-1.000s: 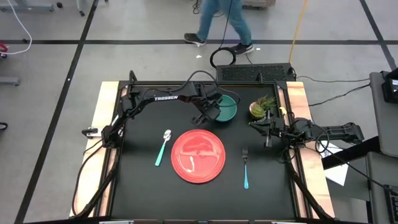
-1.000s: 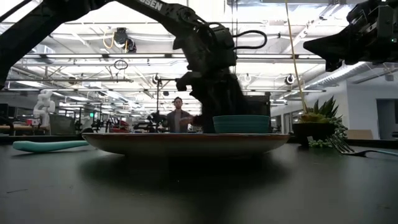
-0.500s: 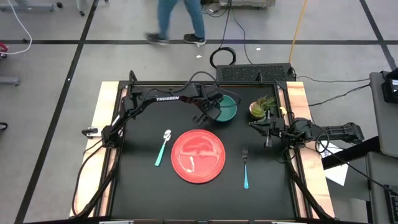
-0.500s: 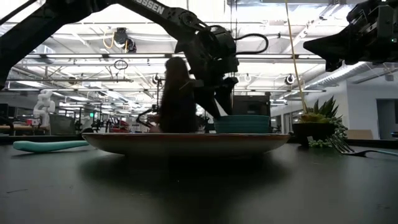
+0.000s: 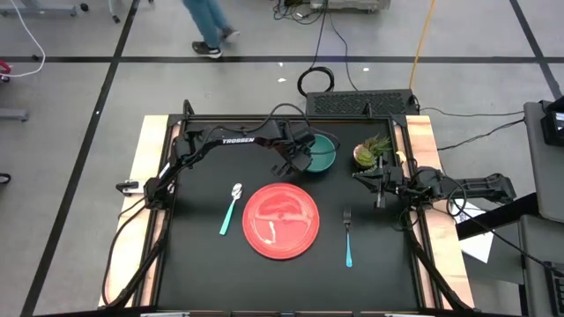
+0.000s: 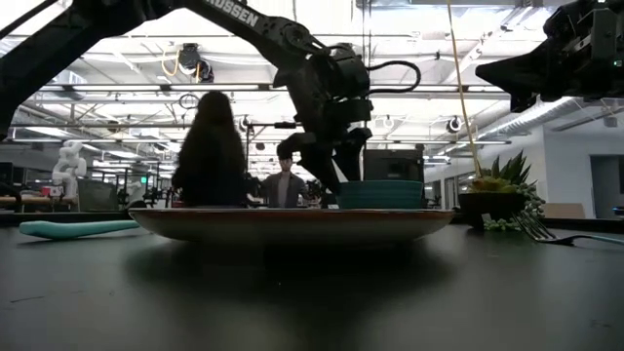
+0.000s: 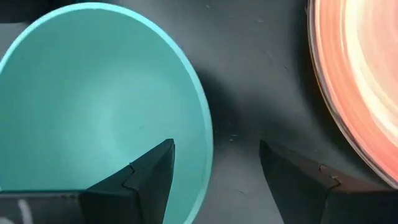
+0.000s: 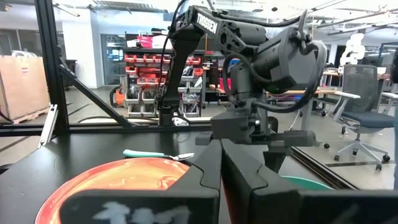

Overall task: Set table place
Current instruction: Put the green bowl on top of the orange plate

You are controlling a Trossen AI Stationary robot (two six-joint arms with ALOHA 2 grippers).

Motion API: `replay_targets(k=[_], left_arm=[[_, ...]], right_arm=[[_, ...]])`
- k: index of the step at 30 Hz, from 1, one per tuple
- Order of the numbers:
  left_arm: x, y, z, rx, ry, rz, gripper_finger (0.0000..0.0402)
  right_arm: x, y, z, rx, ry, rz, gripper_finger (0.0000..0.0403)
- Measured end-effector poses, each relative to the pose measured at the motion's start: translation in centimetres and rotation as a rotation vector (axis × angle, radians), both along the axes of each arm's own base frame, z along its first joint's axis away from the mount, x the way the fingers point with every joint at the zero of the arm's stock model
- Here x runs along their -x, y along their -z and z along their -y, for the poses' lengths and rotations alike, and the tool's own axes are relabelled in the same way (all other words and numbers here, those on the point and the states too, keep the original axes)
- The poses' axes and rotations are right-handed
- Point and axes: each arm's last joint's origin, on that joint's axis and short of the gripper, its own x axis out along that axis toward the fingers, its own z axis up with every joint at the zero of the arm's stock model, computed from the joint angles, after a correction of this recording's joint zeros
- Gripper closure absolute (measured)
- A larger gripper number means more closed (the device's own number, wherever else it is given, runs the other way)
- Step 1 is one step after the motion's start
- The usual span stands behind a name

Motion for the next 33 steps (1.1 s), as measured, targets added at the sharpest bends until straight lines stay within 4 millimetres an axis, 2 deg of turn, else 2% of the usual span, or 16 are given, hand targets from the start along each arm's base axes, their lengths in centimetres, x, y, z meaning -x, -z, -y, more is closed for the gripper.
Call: replay_targets(k=[6, 18, 21, 33], left_arm=[[0.00, 1.02, -0.07, -0.023, -0.004, 0.013, 0.0160], [-0.44, 0.86, -0.28, -0.044, -0.006, 0.066, 0.0167], [-0.44, 0.85, -0.28, -0.043, -0.005, 0.067, 0.0192], [-0.48, 0.83, -0.29, -0.046, -0.004, 0.071, 0.0339]], right_arm=[[0.00, 0.00, 0.00, 0.000, 0.000, 0.000, 0.0403], [0.00, 0.00, 0.00, 0.000, 0.000, 0.000, 0.0403], [0.00, 0.00, 0.00, 0.000, 0.000, 0.000, 0.0403], [0.00, 0.00, 0.00, 0.000, 0.000, 0.000, 0.0403]])
